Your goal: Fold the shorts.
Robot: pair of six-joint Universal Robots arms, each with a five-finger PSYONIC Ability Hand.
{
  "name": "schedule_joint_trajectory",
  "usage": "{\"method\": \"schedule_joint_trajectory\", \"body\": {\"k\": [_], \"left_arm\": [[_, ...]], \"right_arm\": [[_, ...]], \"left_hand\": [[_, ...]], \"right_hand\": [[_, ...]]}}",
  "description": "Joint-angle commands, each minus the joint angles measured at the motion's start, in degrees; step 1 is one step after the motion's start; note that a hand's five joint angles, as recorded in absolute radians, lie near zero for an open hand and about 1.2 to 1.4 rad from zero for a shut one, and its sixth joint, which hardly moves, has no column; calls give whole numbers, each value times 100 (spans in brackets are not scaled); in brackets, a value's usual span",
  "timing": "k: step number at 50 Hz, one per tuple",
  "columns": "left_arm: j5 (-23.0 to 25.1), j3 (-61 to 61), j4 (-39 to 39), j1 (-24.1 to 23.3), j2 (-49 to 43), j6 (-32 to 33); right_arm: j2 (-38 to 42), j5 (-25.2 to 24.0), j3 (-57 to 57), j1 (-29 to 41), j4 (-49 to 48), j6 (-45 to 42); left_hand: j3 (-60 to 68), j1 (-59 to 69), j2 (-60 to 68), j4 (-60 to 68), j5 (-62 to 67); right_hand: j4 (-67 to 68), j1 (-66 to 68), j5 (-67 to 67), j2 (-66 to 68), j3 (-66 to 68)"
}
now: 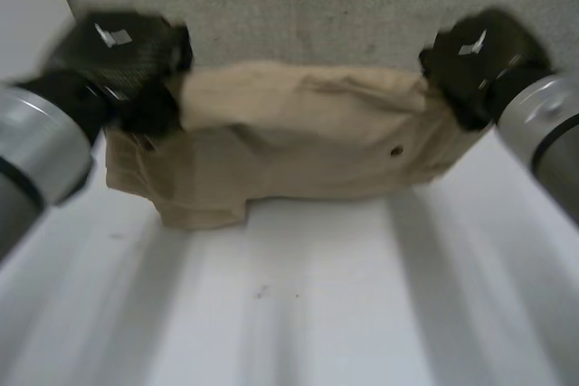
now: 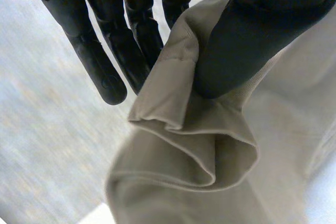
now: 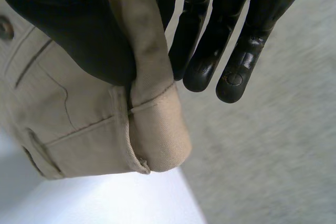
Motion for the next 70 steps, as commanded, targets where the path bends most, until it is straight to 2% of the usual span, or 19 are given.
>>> {"method": "schedule_joint_trajectory", "body": {"k": [1,6,11,20,27,31,34,35,36,37,39,40,41,45,48,58,62,70], "left_arm": [[-2,831,-1,165,839,-6],[6,1069,-1,165,840,-155],[15,833,-1,200,489,-384],[59,753,35,227,-1479,-481],[33,1552,394,385,-3026,-437],[-2,2114,1254,429,-3546,-428],[-160,2641,2177,455,-3731,-314],[-291,2869,2623,446,-3766,-244],[-397,3036,2958,446,-3757,-182],[-520,3221,3431,438,-3723,-104],[-574,3328,3916,411,-3670,2],[-582,3346,4206,376,-3635,46],[-635,3346,4844,385,-3486,81],[-749,3145,5947,306,-2933,91],[-767,2933,6002,323,-2800,73],[-732,1343,5721,393,-2799,-6],[-697,614,5633,411,-2878,-15],[-574,-626,4993,332,-3537,3]], "right_arm": [[-960,-138,-557,-55,-43,283],[-1208,-147,-812,-81,1,292],[-902,-174,-699,-90,53,283],[793,-174,-514,-37,54,283],[1788,-147,-751,-37,-306,292],[2315,-95,-1058,-46,-1156,301],[2509,63,-1330,-46,-1877,292],[2588,168,-1531,-37,-2463,283],[2597,178,-1559,-37,-2565,283],[2615,195,-1716,-37,-3096,283],[2598,152,-1832,-28,-3661,283],[2545,91,-1911,-28,-4247,283],[2519,81,-1929,-28,-4488,292],[2246,63,-1868,-19,-5675,336],[2167,108,-1824,7,-6116,354],[2289,11,-1253,-19,-5581,889],[2632,-42,-1033,-19,-5019,942],[3695,-60,-857,-37,-3139,863]], "left_hand": [[1213,1415,1162,1129,1465],[1213,1415,1162,1129,1465],[1213,1415,1162,1129,1465],[1213,1415,1162,1129,1465],[1213,1415,1162,1129,1465],[1213,1415,1162,1129,1465],[1213,1415,1162,1129,1465],[1213,1415,1162,1129,1465],[1213,1415,1162,1129,1465],[1213,1415,1162,1129,1465],[1213,1415,1162,1129,1465],[1213,1415,1162,1129,1465],[1213,1415,1162,1129,1465],[1213,1415,1162,1129,1465],[1213,1415,1162,1129,1465],[1213,1415,1162,1129,1465],[1213,1415,1162,1129,1465],[1213,1415,1162,1129,1465]], "right_hand": [[1163,2389,1329,1238,1160],[1163,2389,1329,1238,1160],[1163,2389,1329,1238,1160],[1163,2389,1329,1238,1160],[1163,2389,1329,1238,1160],[1163,2389,1329,1238,1160],[1163,2389,1329,1238,1160],[1163,2389,1329,1238,1160],[1163,2389,1329,1238,1160],[1163,2389,1329,1238,1160],[1163,2389,1329,1238,1160],[1163,2389,1329,1238,1160],[1163,2389,1329,1238,1160],[1163,2389,1329,1238,1160],[1163,2389,1329,1238,1160],[1163,2389,1329,1238,1160],[1163,2389,1329,1238,1160],[1163,2389,1329,1238,1160]]}}
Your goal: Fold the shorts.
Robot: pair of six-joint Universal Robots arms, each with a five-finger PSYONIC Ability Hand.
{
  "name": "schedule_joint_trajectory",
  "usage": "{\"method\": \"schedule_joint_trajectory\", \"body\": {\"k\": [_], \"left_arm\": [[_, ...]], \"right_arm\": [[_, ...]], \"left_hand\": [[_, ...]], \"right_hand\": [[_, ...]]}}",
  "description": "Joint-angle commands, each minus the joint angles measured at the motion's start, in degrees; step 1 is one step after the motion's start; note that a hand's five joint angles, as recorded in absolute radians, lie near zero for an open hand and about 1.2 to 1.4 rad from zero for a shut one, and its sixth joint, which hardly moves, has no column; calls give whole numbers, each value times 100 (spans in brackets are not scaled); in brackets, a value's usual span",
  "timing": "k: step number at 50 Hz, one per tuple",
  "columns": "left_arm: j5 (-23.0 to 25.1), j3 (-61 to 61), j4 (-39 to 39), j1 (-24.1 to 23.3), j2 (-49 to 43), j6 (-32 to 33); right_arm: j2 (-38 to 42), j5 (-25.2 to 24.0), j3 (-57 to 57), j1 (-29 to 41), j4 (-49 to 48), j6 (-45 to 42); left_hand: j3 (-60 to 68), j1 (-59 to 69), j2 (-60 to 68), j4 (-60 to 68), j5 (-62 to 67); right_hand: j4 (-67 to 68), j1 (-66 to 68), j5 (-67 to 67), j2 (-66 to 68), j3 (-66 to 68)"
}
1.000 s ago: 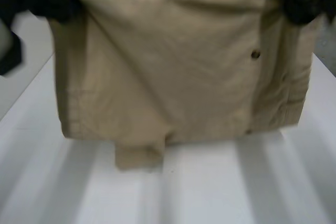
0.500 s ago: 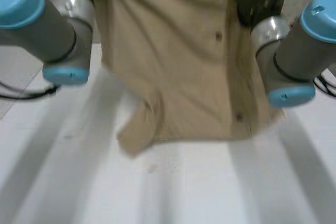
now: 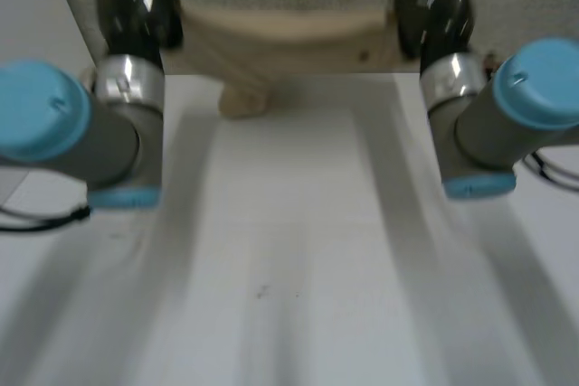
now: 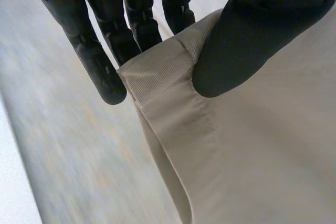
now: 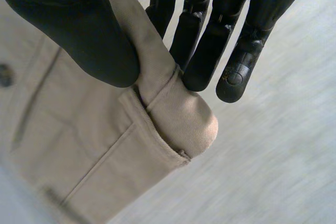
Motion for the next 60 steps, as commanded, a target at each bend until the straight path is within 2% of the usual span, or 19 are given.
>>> {"method": "schedule_joint_trajectory", "body": {"k": [1,5,9,14,23,27,32,33,36,39,43,44,46,47,51,54,55,59,60], "left_arm": [[76,-976,-614,-79,-624,23],[76,-1319,-1273,-141,-827,41],[85,-1539,-2003,-246,-774,32],[102,-1811,-2872,-273,-108,32],[111,-2409,-3471,-290,965,76],[129,-2682,-4042,-308,1405,102],[278,-2937,-5219,-448,1853,383],[374,-2998,-5665,-509,2028,488],[585,-3078,-6335,-563,2327,542],[1068,-3139,-7109,-563,2758,542],[1964,-3131,-7883,-519,3251,585],[2096,-3113,-7980,-501,3304,594],[2422,-2991,-7999,-361,3383,638],[2458,-2938,-7946,-274,3383,664],[2449,-2613,-7420,202,3103,779],[2397,-2183,-6682,325,2357,788],[2362,-2033,-6497,325,2164,779],[1923,-1251,-5767,246,1232,761],[1626,-806,-5566,124,769,753]], "right_arm": [[1055,14,119,-20,1975,-128],[1153,32,251,-82,2725,-234],[820,6,575,-275,2990,-199],[170,-29,1138,-407,3025,-191],[-727,-56,2052,-539,3192,-296],[-947,-65,2351,-556,3508,-506],[-1473,-65,2763,-626,4463,-1444],[-1579,-56,2843,-653,4641,-1604],[-1991,-73,3194,-749,5360,-2148],[-2361,-143,3450,-785,5863,-2422],[-2907,-599,3740,-925,6522,-2651],[-3003,-888,3758,-1065,6680,-2660],[-3030,-1188,3758,-1224,6787,-2678],[-3030,-1416,3732,-1381,6813,-2721],[-2952,-1725,3548,-1689,6770,-2678],[-2645,-1708,3346,-1761,6630,-2599],[-2313,-1656,3154,-1752,6455,-2503],[-1670,-1262,2530,-1682,6033,-1942],[-1572,-1147,2406,-1655,5953,-1826]], "left_hand": [[1171,1415,1122,1111,1465],[1171,1415,1122,1111,1465],[1171,1415,1122,1111,1465],[1171,1415,1122,1111,1465],[1171,1415,1122,1111,1465],[1171,1415,1122,1111,1465],[1171,1415,1122,1111,1465],[1171,1415,1122,1111,1465],[1171,1415,1122,1111,1465],[1171,1415,1122,1111,1465],[1171,1415,1122,1111,1465],[1171,1415,1122,1111,1465],[1171,1415,1122,1111,1465],[1171,1415,1122,1111,1465],[1171,1415,1122,1111,1465],[1171,1415,1122,1111,1465],[1171,1415,1122,1111,1465],[1171,1415,1122,1111,1465],[1171,1415,1122,1111,1465]], "right_hand": [[1161,2382,1329,1234,1134],[1161,2382,1329,1234,1134],[1161,2382,1329,1234,1134],[1161,2382,1329,1234,1134],[1161,2382,1329,1234,1134],[1161,2382,1329,1234,1134],[1161,2382,1329,1234,1134],[1161,2382,1329,1234,1134],[1161,2382,1329,1234,1134],[1161,2382,1329,1234,1134],[1161,2382,1329,1234,1134],[1161,2382,1329,1234,1134],[1161,2382,1329,1234,1134],[1161,2382,1329,1234,1134],[1161,2382,1329,1234,1134],[1161,2382,1329,1234,1134],[1161,2382,1329,1234,1134],[1161,2382,1329,1234,1134],[1161,2382,1329,1234,1134]]}}
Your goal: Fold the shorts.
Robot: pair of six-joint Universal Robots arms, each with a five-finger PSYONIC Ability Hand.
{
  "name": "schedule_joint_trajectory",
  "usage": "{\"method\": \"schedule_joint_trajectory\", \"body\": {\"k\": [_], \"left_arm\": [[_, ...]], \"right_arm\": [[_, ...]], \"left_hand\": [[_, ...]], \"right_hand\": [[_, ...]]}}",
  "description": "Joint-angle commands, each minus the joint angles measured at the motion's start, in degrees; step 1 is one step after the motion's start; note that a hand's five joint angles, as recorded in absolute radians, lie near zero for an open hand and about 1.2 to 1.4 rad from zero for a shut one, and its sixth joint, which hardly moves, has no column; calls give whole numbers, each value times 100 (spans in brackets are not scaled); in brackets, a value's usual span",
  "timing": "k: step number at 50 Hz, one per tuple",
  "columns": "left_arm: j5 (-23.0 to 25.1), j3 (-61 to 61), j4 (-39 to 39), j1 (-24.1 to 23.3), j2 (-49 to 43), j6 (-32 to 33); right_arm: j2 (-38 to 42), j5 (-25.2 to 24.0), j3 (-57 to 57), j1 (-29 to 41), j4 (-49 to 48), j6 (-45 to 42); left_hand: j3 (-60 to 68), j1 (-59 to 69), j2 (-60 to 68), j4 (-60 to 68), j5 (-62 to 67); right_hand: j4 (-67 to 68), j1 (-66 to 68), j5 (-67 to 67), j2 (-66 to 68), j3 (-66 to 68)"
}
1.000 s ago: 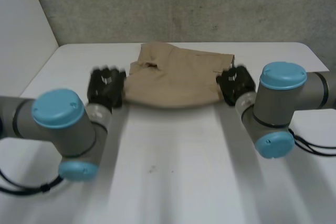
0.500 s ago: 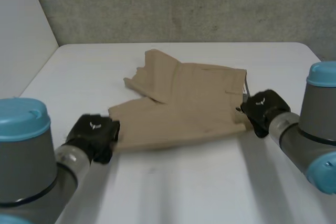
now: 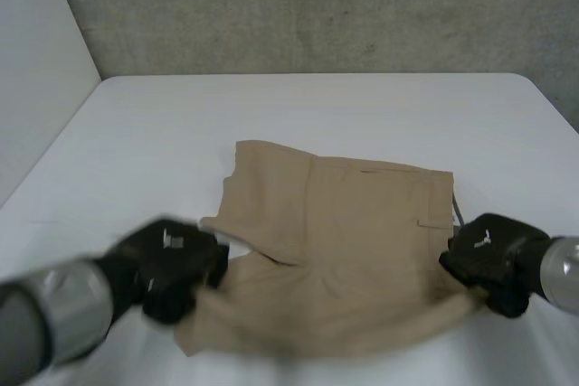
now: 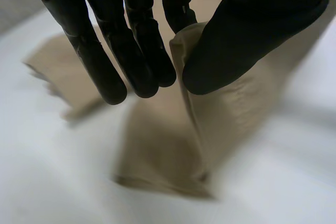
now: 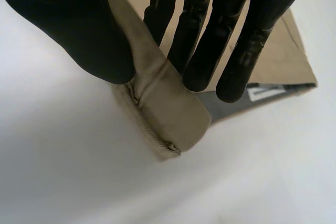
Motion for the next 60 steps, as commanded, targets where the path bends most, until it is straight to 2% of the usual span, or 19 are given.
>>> {"method": "schedule_joint_trajectory", "body": {"k": [1,3,4,8,11,15,16,22,29,31,32,34,37,44,49,53,54,58,60], "left_arm": [[-929,1557,1332,-198,-1891,-14],[-1272,2075,1482,-356,-2356,-5],[-1630,2574,1587,-453,-2829,4],[-2230,3665,1868,-603,-3770,22],[-2240,4098,2263,-612,-4212,30],[-2231,4547,3282,-717,-4827,232],[-2257,4669,3684,-735,-5011,441],[-2293,4978,4716,-735,-5566,1339],[-2267,5303,5612,-708,-6032,1718],[-2162,5277,5840,-717,-6094,1692],[-2126,5260,5903,-726,-6112,1718],[-2065,5216,5982,-752,-6121,1753],[-1985,4918,6167,-822,-6059,1683],[-2073,4057,6650,-981,-5401,1674],[-2091,3240,6598,-954,-4488,1359],[-2064,2370,6326,-946,-3618,446],[-2064,2072,6125,-937,-3268,0],[-2038,1465,5432,-946,-2581,-1012],[-2029,1270,5149,-946,-2386,-1322]], "right_arm": [[1079,658,-1029,90,-733,836],[1368,982,-1432,194,-1039,1090],[1483,1071,-1556,230,-1172,1144],[1923,1318,-2040,529,-1883,1355],[2203,1362,-2251,643,-2549,1495],[2608,1371,-2401,714,-3632,1567],[2687,1380,-2427,731,-3860,1567],[3407,1599,-2690,810,-5266,1497],[4067,1670,-3121,810,-5919,1452],[4217,1652,-3209,819,-6033,1461],[4270,1670,-3253,819,-6042,1461],[4314,1722,-3306,819,-6051,1479],[4209,1705,-3271,828,-6033,1575],[2830,1644,-2665,802,-5963,2831],[1845,1521,-2173,740,-5270,3587],[1493,1257,-1787,495,-4488,3658],[1467,1213,-1708,451,-4365,3667],[1423,985,-1268,301,-3714,3694],[1422,906,-997,231,-3538,3694]], "left_hand": [[1166,1415,1120,1110,1241],[1166,1415,1120,1110,1241],[1166,1415,1120,1110,1241],[1166,1415,1120,1110,1241],[1166,1415,1120,1110,1241],[1166,1415,1120,1110,1241],[1166,1415,1120,1110,1241],[1166,1415,1120,1110,1241],[1166,1415,1120,1110,1241],[785,1034,739,729,860],[-784,-535,-830,-840,-709],[-5066,-4818,-5113,-5122,-4992],[-5834,-5585,-5880,-5890,-5759],[-5834,-5585,-5880,-5890,-5759],[-5834,-5585,-5880,-5890,-5759],[-5834,-5585,-5880,-5890,-5759],[-5834,-5585,-5880,-5890,-5759],[-5834,-5585,-5880,-5890,-5759],[-5834,-5585,-5880,-5890,-5759]], "right_hand": [[1160,2381,1328,1234,1097],[1160,2381,1328,1234,1097],[1160,2381,1328,1234,1097],[1160,2381,1328,1234,1097],[1160,2381,1328,1234,1097],[1160,2381,1328,1234,1097],[1160,2381,1328,1234,1097],[1160,2381,1328,1234,1097],[1160,2381,1328,1234,1097],[-1628,-407,-1460,-1555,-1691],[-3191,-1970,-3024,-3118,-3255],[-5840,-4619,-5672,-5766,-5903],[-5840,-4619,-5672,-5766,-5903],[-5840,-4619,-5672,-5766,-5903],[-5840,-4619,-5672,-5766,-5903],[-5840,-4619,-5672,-5766,-5903],[-5840,-4619,-5672,-5766,-5903],[-5840,-4619,-5672,-5766,-5903],[-5732,-4511,-5565,-5659,-5796]]}}
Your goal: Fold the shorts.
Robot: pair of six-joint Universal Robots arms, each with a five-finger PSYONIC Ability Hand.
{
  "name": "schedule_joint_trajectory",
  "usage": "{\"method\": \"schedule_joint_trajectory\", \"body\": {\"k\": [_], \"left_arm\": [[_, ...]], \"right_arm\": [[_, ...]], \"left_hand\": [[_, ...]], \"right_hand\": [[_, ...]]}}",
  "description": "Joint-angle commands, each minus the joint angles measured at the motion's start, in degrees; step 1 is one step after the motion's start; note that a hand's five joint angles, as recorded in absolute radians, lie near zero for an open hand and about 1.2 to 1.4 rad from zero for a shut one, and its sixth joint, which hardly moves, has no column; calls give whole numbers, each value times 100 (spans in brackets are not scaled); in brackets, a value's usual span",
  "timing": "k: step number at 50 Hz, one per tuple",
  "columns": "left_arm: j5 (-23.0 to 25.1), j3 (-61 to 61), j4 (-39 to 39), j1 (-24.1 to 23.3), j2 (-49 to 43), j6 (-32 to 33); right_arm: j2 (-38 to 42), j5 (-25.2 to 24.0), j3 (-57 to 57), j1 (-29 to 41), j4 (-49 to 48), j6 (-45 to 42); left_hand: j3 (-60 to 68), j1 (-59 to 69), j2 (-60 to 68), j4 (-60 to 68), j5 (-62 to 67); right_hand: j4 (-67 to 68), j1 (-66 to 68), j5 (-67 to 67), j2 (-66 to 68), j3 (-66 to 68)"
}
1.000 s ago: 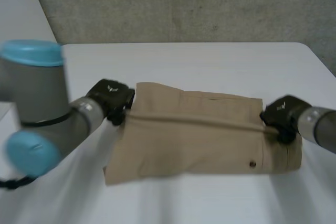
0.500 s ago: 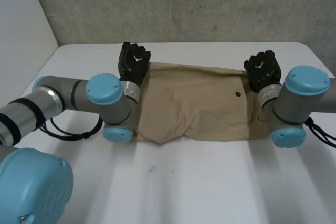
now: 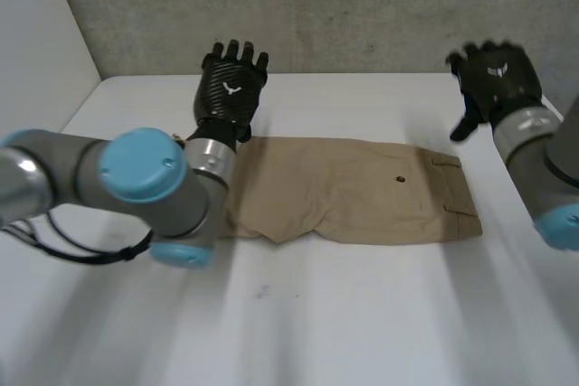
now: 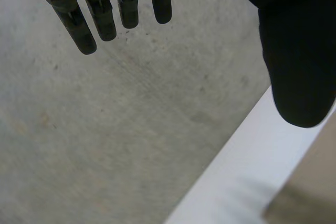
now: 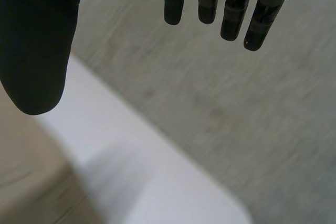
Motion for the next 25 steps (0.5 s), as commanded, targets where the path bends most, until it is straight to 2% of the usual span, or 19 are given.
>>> {"method": "schedule_joint_trajectory", "body": {"k": [1,7,14,18,20,22,25], "left_arm": [[38,-1195,-1289,5,1273,-1849],[47,-1784,-1713,14,1547,-2334],[20,-2189,-1485,31,1503,-2387],[3,-2260,-1336,14,1485,-2387],[11,-2312,-1292,-4,1468,-2387],[12,-2330,-1265,-4,1468,-2387],[3,-2348,-1239,5,1459,-2379]], "right_arm": [[-78,-352,809,-291,909,-15],[18,-466,1345,-528,375,-15],[519,-466,1460,-546,-391,-85],[774,-449,1434,-555,-611,-111],[880,-449,1390,-590,-629,-120],[907,-449,1381,-616,-629,-120],[828,-449,1364,-748,-603,-120]], "left_hand": [[-248,-148,-169,-180,-275],[-248,-148,-169,-180,-275],[-248,-148,-169,-180,-275],[-248,-148,-169,-180,-275],[-248,-148,-169,-180,-275],[-248,-148,-169,-180,-275],[-248,-148,-169,-180,-275]], "right_hand": [[-227,-47,-263,-149,-91],[426,606,390,504,562],[1892,2072,1855,1969,2028],[3387,3567,3350,3464,3523],[4713,4892,4676,4790,4848],[6621,6801,6584,6698,6757],[6631,6811,6594,6708,6767]]}}
